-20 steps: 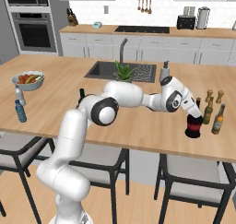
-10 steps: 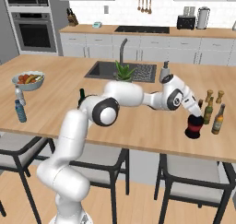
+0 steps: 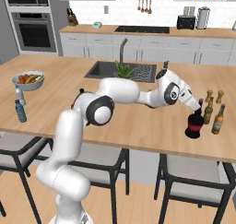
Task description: Move the plastic bottles in the middle to the plastics group, and the glass bottles in the middle to the glass group.
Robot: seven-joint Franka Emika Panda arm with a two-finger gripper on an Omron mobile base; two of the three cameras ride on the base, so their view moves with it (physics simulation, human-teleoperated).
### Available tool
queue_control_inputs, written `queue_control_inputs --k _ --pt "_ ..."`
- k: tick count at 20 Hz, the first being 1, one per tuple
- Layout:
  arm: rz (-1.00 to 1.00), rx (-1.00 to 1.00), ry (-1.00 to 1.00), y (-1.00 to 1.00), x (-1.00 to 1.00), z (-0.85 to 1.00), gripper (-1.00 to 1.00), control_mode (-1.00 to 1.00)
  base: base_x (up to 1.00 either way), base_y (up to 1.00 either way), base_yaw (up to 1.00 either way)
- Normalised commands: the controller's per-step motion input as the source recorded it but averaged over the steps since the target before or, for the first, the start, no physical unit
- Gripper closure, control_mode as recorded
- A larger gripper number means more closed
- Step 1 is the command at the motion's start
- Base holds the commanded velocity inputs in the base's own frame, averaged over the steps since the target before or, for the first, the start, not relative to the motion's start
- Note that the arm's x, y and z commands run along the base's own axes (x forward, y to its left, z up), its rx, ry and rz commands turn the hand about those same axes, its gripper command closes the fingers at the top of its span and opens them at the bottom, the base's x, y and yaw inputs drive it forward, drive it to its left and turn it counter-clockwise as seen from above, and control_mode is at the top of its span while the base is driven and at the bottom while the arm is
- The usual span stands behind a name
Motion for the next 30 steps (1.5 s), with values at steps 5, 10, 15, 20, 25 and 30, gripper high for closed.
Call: queue_control_inputs --k 5,10,15,20,25,30 --pt "0.04 -0.16 0.09 0.49 -0.35 0.27 -1.00 -1.00 0.00 0.00 0.00" --pt "0.13 -0.07 0.30 0.91 -0.28 0.04 -1.00 -1.00 0.00 0.00 0.00" --pt "0.44 0.19 0.56 0.84 -0.18 0.08 -1.00 -1.00 0.00 0.00 0.00" --pt "0.51 0.24 0.69 0.77 -0.01 0.43 -1.00 -1.00 0.00 0.00 0.00" --pt "0.56 0.14 0.71 0.74 0.00 0.55 -1.00 -1.00 0.00 0.00 0.00" --pt "0.48 0.16 0.25 0.65 -0.13 0.51 -1.00 -1.00 0.00 0.00 0.00"
